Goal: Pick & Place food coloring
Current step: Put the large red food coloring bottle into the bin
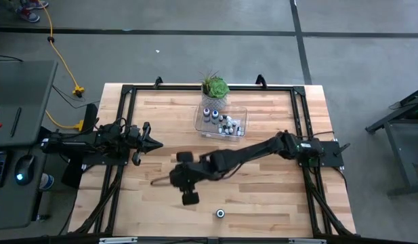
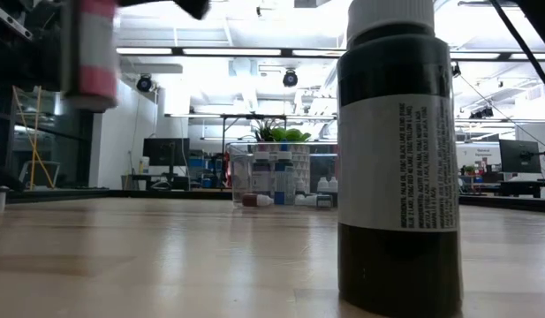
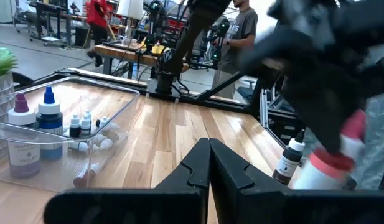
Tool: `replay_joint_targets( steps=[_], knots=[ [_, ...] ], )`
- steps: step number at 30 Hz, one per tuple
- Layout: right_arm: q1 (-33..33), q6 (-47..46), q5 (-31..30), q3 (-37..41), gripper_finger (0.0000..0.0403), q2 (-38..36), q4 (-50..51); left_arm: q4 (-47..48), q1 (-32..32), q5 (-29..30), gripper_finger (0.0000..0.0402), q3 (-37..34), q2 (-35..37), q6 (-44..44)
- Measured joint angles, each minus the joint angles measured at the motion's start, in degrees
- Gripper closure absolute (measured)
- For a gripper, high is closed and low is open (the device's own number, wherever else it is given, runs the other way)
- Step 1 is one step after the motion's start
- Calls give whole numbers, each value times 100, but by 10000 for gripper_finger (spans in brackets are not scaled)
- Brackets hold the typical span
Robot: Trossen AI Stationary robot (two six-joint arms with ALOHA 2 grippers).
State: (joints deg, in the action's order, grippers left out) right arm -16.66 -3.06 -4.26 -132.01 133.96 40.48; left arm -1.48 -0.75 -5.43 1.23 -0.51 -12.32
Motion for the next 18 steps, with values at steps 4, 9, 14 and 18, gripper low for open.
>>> replay_joint_targets(
  steps=[4, 9, 14, 18],
  knots=[
    [250, -450, -99, 14, 292, -259, 487, 0, -2, 0, 401, -1, 0, 0],
    [583, -460, -460, 18, 292, -475, 1058, 0, 0, 0, 401, -1, -1, 0],
    [1017, -350, -251, 18, 292, -599, 1374, 0, 0, 1, 401, 0, 0, 0],
    [1440, -83, -37, 18, 292, -627, 1728, 0, 0, 0, 401, 0, -1, 0]
  ],
)
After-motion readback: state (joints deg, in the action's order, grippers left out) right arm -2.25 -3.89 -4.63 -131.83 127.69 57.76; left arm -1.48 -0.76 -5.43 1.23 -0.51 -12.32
